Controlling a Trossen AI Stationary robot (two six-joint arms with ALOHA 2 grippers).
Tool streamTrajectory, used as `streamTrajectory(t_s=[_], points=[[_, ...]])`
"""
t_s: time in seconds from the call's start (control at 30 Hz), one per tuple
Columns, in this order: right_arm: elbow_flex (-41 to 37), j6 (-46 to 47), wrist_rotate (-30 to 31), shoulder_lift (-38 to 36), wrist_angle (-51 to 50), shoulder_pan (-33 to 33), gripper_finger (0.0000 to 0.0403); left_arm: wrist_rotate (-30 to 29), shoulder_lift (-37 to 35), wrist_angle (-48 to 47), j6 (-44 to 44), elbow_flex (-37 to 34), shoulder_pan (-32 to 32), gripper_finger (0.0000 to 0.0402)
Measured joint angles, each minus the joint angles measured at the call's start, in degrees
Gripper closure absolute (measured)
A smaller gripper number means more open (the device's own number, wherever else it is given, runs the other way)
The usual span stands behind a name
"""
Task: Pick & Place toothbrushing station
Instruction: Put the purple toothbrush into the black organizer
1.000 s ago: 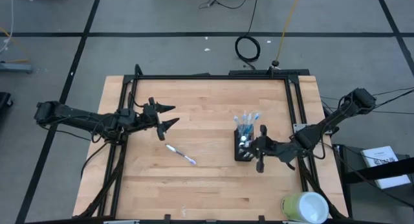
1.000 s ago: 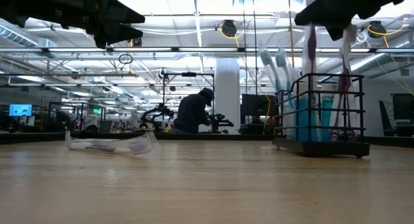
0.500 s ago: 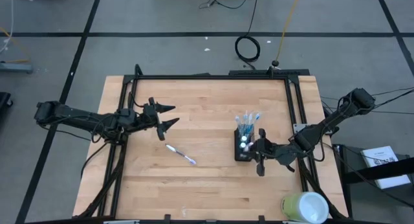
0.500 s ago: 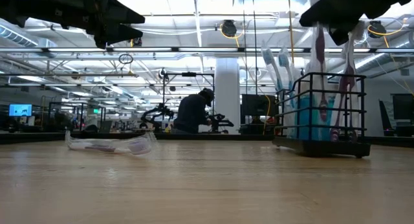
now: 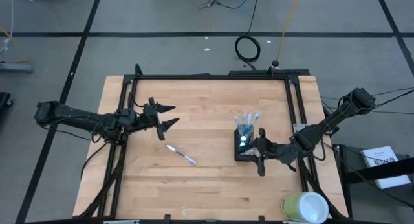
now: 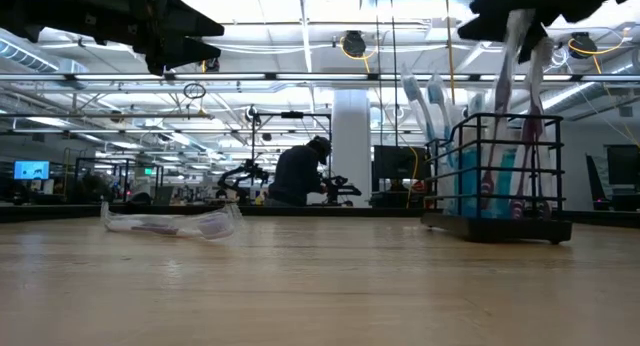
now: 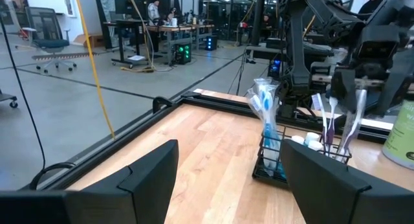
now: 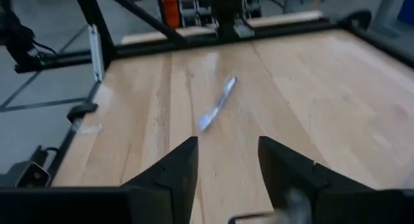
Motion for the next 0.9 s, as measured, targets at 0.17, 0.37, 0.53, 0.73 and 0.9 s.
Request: streamTrajectory(t_s=[0.17,0.37,0.53,0.73,0.9], points=[[0.0,-4.5,0.1,-2.7,3.7,0.0,0.0247,0.0,0.0,-0.1,0.0,0.0,0.0,0.0123],[0.0,-11.6,0.1,-6.2,8.9,0.0,0.0254,0.0,0.0,-0.2,0.1,0.0,0.0,0.0123],[0.0,-14.3,0.0,-8.2,9.6,0.1,0.0254,0.0,0.0,-0.3,0.1,0.0,0.0,0.0123],[0.0,-13.4,-0.7,-13.2,0.9,2.4,0.0276,0.0,0.0,-1.2,0.1,0.0,0.0,0.0124],[0.0,-6.1,0.2,-14.8,-7.5,3.3,0.0312,0.0,0.0,-1.2,0.1,0.0,0.0,0.0123]])
